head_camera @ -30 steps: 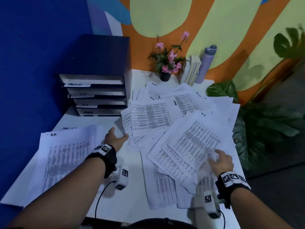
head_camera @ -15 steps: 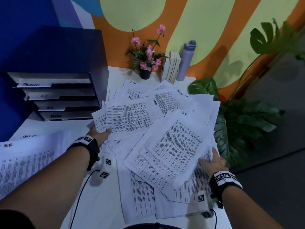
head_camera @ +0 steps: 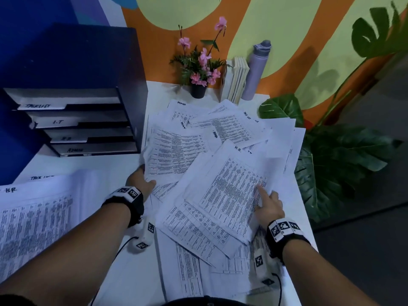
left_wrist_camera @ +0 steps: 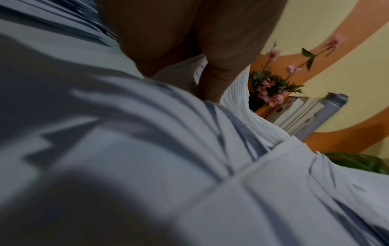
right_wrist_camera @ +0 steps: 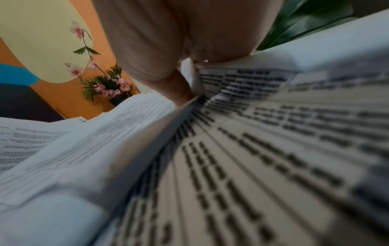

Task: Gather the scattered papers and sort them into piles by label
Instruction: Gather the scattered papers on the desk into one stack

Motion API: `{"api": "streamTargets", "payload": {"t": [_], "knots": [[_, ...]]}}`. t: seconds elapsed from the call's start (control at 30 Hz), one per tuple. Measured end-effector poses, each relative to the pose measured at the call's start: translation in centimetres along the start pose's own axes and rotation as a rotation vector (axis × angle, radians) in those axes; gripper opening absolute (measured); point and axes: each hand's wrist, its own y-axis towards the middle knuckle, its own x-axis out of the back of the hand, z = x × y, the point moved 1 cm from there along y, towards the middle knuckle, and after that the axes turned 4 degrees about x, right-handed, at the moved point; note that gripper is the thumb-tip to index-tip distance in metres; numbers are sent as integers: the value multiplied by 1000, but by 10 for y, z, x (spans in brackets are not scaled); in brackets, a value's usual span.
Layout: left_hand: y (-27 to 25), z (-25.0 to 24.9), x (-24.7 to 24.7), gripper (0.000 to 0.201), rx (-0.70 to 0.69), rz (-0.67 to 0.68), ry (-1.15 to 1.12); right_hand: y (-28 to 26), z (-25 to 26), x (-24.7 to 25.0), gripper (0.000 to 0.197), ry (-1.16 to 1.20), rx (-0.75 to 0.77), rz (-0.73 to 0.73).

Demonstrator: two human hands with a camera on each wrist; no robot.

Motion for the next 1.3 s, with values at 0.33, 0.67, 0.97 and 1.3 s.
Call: {"api": "streamTargets", "payload": {"t": [0.33,0.67,0.97,1.3], "knots": [[-80,46,-4,52,98,98,-35,-56,-11,-5,78,-69,-19,78],[-132,84,13,102,150,-113,24,-102,3,-25,81,77,101,127],[-123,47,10,54,-31,41,377,-99,23,-11,54,78,36,-278],[-133,50,-25,47,16,467,54,-103,33,-25,59,454,-218,31]]}}
